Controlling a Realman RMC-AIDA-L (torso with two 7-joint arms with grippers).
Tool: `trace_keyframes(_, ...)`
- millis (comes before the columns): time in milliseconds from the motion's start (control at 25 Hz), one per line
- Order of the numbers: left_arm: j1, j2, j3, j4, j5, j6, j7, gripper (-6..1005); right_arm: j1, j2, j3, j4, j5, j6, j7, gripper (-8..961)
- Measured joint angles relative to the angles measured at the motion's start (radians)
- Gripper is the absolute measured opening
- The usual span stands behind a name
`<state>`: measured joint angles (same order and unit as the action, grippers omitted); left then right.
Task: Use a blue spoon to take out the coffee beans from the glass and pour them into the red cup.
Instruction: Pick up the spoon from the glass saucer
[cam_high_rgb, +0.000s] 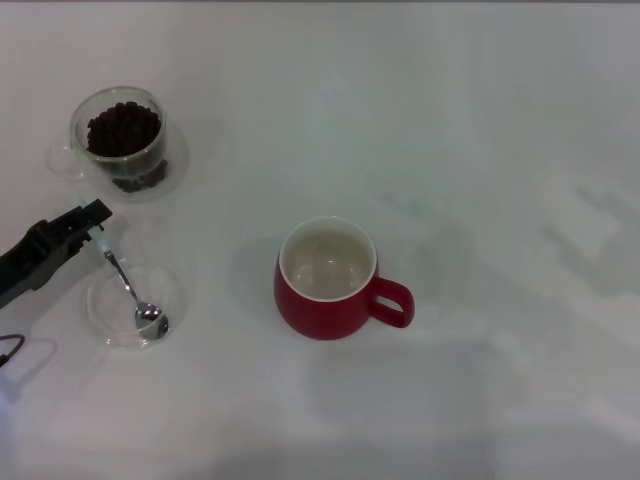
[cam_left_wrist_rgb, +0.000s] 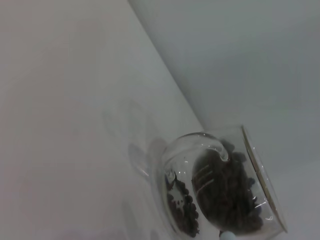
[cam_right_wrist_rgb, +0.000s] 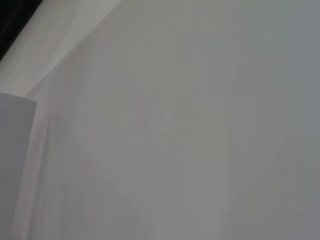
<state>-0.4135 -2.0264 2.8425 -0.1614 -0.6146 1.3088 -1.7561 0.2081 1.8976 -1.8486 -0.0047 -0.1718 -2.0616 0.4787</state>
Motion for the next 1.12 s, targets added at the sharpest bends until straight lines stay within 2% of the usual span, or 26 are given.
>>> trace_keyframes(280, -0.004, 0.008, -0.008, -0.012, -0.009, -0.002, 0.0, 357, -0.008, 0.008, 0.015, 0.004, 0.0, -0.002, -0.01, 700)
trace_keyframes(560, 0.007, 0.009, -0.006, -0.013, -0.029, 0.001, 0.004, 263, -0.012, 0.013, 0.022, 0.005, 0.0, 0.001, -0.014, 700)
trace_keyframes(680, 0.01, 0.009, -0.002, -0.015, -0.022, 0.004, 0.007, 125, -0.011, 0.015, 0.022, 0.005, -0.003, 0.003, -0.014, 700)
trace_keyframes(800, 0.016, 0.009, -0.002, -0.015, -0.024, 0.013, 0.022, 126, -0.01, 0.015, 0.022, 0.005, -0.005, 0.004, -0.016, 699)
trace_keyframes(1120, 0.057, 0.008, -0.007, -0.095, -0.12, 0.194, 0.117, 127, -0.01, 0.021, 0.017, 0.005, -0.008, 0.001, -0.025, 699)
